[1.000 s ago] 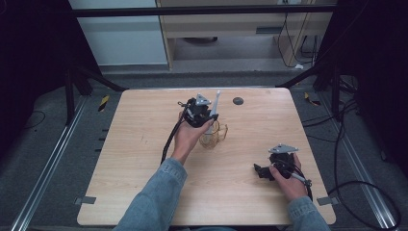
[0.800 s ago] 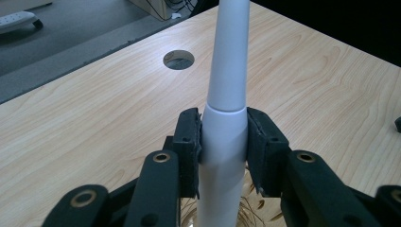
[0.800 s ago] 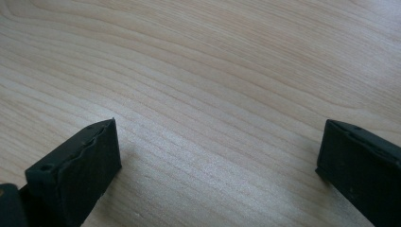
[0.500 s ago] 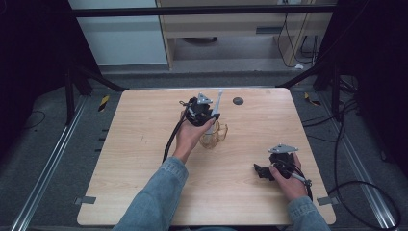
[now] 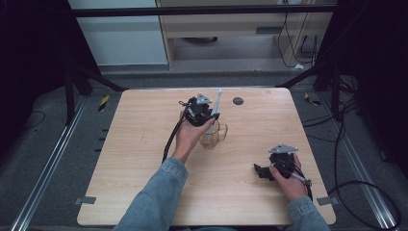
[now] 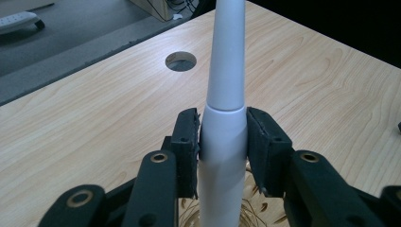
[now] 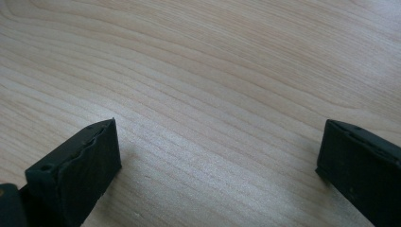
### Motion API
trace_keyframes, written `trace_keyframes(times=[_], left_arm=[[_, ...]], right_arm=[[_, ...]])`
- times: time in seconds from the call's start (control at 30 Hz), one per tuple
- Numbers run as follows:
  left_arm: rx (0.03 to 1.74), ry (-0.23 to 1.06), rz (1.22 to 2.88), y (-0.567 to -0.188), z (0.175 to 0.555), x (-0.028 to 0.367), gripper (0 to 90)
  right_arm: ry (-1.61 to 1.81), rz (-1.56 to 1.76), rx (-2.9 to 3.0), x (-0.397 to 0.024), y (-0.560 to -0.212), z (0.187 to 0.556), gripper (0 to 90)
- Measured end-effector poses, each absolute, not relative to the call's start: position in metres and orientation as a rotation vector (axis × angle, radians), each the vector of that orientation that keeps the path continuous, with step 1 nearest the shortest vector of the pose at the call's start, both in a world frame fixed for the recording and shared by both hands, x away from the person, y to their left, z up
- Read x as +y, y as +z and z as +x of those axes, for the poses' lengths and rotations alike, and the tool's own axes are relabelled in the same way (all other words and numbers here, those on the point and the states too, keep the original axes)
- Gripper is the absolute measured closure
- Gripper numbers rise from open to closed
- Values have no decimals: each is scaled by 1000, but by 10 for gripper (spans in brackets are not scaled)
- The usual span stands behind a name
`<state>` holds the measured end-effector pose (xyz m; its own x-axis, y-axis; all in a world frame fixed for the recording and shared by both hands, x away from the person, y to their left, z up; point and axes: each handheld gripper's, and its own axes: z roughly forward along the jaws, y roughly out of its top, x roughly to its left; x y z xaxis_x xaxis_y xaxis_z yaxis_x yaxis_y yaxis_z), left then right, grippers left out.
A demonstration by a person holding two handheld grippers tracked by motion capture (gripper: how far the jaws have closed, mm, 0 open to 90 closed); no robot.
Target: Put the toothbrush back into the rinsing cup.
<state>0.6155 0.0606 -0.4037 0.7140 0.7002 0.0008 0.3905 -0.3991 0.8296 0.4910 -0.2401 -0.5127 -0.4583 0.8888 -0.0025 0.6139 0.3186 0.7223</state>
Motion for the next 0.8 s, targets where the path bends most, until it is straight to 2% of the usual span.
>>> trace_keyframes(times=[0.27, 0.8], left_arm=[[836, 465, 2019, -403, 614, 63, 596], [783, 532, 2017, -392, 600, 63, 378]], right_arm=[[933, 1329, 2191, -240, -513, 491, 4], [933, 1333, 2190, -240, -513, 491, 4]])
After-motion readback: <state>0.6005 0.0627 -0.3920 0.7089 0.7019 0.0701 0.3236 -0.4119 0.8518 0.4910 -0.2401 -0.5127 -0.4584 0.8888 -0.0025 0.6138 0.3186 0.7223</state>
